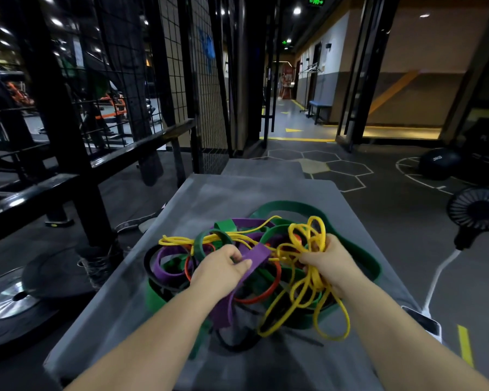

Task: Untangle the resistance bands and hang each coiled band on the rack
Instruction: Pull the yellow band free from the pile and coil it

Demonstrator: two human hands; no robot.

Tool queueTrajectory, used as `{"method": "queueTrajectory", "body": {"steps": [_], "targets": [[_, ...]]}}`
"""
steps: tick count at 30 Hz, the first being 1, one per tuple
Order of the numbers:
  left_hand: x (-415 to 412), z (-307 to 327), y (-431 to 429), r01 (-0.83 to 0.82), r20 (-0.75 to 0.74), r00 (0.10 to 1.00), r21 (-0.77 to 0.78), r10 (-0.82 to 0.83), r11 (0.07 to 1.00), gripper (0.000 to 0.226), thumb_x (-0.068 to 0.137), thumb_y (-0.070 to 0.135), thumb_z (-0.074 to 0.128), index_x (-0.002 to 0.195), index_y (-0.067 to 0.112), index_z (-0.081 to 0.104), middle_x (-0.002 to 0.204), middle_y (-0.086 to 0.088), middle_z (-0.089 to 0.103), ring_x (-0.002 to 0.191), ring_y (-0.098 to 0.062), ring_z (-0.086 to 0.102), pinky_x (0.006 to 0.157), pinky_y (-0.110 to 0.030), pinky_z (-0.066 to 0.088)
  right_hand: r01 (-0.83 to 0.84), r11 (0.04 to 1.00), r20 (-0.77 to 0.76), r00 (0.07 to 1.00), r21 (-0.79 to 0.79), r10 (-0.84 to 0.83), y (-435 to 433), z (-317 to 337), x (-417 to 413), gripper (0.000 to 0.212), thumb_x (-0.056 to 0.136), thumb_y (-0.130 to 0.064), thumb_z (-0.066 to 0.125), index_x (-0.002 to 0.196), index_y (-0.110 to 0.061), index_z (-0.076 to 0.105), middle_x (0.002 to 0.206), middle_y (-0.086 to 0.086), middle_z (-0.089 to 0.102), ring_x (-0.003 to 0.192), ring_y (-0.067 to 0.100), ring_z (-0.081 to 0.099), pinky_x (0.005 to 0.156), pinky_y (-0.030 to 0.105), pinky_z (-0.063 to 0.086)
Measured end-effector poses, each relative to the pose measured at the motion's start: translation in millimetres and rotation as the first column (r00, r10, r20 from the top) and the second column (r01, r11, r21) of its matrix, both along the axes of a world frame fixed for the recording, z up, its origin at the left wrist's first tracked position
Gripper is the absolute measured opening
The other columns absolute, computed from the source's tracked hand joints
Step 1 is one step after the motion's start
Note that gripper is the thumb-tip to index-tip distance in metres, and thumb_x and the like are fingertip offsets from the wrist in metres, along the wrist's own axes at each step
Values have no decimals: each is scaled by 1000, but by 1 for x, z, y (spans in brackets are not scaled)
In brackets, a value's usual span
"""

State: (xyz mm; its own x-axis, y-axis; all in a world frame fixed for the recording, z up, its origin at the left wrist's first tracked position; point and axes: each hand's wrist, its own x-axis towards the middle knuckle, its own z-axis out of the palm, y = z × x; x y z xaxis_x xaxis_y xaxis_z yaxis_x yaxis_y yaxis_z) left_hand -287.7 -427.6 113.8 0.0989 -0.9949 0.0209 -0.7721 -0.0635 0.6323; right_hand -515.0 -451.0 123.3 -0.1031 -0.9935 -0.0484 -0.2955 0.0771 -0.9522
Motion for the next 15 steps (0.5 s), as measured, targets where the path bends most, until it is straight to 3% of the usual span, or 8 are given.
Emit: {"method": "queueTrajectory", "body": {"steps": [2,5,7,9,12,15], "targets": [[-2,2,1,17,51,999,22,-18,1000,30,86,55,59,78,28,50,75,6,59,71,-18,59,65,-30,44,57,996,-7,998,-69,-58,1,10,-8,37,71,-3,77,95,-18,53,79,14,67,68,30,67,67,49,57],[-14,1,3,125,138,981,87,-136,988,37,76,56,70,81,26,50,95,3,63,92,-21,62,77,-31,48,64,986,-30,997,-151,-69,2,30,-18,41,69,-5,78,94,-21,51,79,14,61,67,33,64,60,53,57],[-23,6,-1,146,114,981,120,-159,982,53,68,58,76,96,22,51,109,1,58,99,-20,58,83,-32,48,31,978,-88,995,-206,-50,5,42,-23,40,71,-6,78,96,-21,50,79,13,59,66,32,64,62,55,56],[-32,19,-7,113,66,991,53,-116,992,61,64,60,78,99,20,48,111,1,51,101,-20,54,84,-33,45,11,965,-94,995,-262,-36,8,54,-28,38,75,-2,75,98,-16,49,78,12,57,63,27,61,64,54,55],[-46,42,-26,122,29,993,-135,-119,983,55,78,47,74,118,21,46,122,-2,49,118,-24,48,97,-33,40,1,952,-57,998,-305,-19,10,69,-32,37,78,0,75,97,-15,47,79,13,53,66,37,59,63,60,56],[-61,66,-44,267,68,964,-160,-259,950,52,95,34,57,141,28,37,143,-5,44,130,-27,41,105,-32,36,-9,942,-30,1000,-334,-1,11,81,-35,39,77,-2,77,97,-18,47,78,9,53,69,40,59,63,63,55]]}}
